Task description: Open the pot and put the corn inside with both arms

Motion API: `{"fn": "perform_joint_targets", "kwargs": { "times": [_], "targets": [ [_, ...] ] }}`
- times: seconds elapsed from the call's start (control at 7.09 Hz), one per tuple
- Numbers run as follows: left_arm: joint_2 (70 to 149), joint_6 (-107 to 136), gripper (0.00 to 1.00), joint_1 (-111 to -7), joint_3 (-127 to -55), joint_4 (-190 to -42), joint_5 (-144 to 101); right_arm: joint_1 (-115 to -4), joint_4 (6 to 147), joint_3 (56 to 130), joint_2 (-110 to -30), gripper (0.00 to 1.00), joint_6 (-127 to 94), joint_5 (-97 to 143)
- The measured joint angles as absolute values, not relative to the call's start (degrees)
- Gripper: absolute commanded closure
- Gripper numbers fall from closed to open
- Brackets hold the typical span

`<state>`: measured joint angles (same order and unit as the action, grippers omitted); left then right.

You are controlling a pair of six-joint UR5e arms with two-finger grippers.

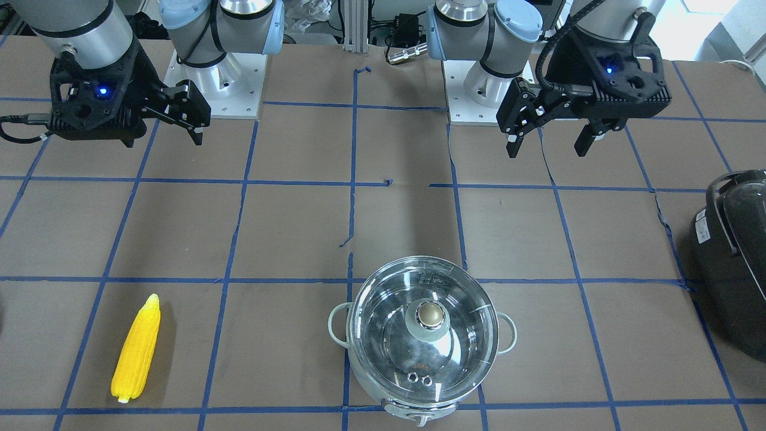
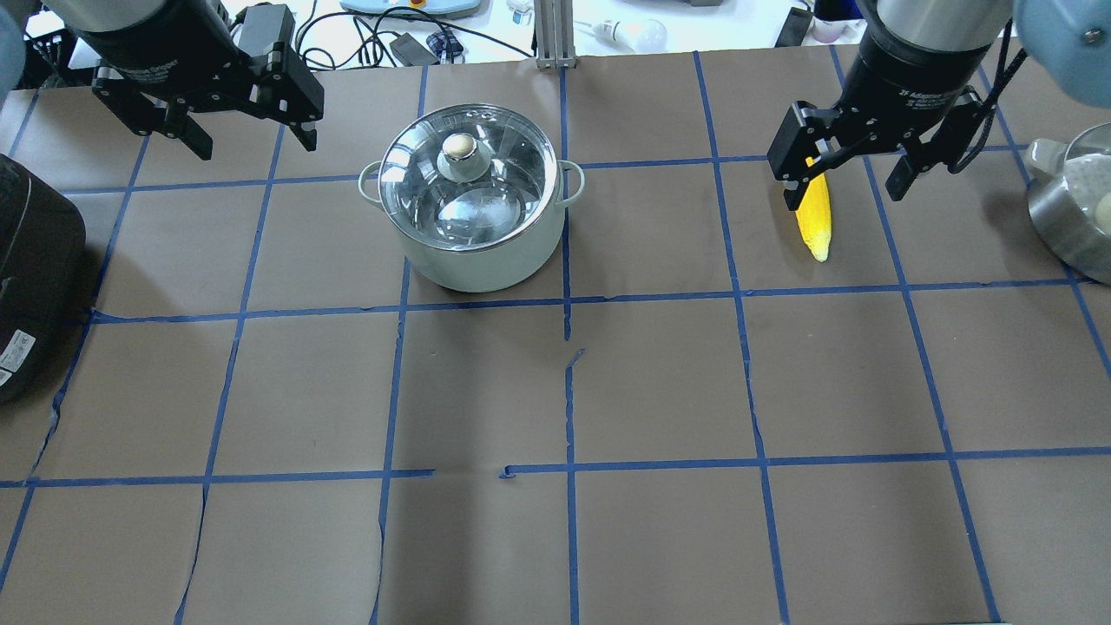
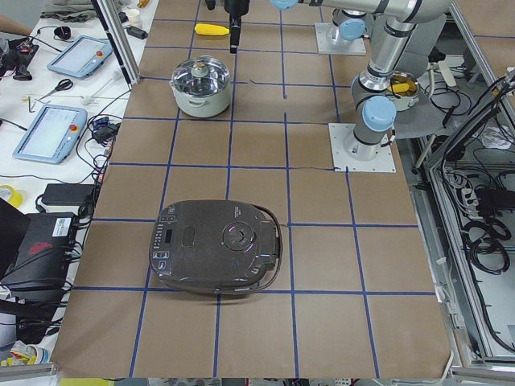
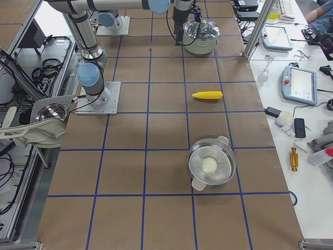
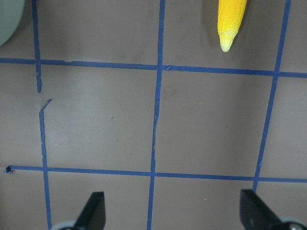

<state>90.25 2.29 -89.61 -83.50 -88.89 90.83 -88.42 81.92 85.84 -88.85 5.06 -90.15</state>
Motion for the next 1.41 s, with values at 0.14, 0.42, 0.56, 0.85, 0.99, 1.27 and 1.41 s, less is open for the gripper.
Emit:
{"fn": "perform_joint_targets", "kwargs": {
  "times": [0.14, 0.42, 0.56, 0.85, 0.99, 1.27, 1.41],
  "targets": [
    [90.24, 2.32, 0.00, -89.90, -83.61, -88.90, 90.84, -88.42, 81.92, 85.84, -88.86, 0.00, 5.16, -90.14],
    [90.77, 2.88, 0.00, -90.05, -83.33, -88.69, 90.59, -88.39, 81.95, 85.81, -88.81, 0.00, 5.45, -89.93],
    [92.21, 4.44, 0.00, -90.41, -82.95, -87.27, 90.15, -88.39, 81.89, 85.89, -88.58, 0.00, 5.48, -89.98],
    [99.59, 8.30, 0.00, -94.11, -80.67, -80.47, 89.66, -88.33, 82.15, 86.14, -87.94, 0.00, 5.05, -90.05],
    [104.07, 10.57, 0.00, -96.68, -78.58, -78.67, 89.64, -88.22, 83.25, 86.29, -87.25, 0.00, 4.97, -90.24],
    [111.57, 13.71, 0.00, -99.63, -74.94, -76.95, 89.79, -86.83, 89.88, 86.69, -83.88, 0.00, 4.99, -91.43],
    [114.10, 14.54, 0.00, -100.31, -74.11, -75.69, 90.12, -85.41, 94.25, 87.00, -81.02, 0.00, 4.70, -91.67]
  ]
}}
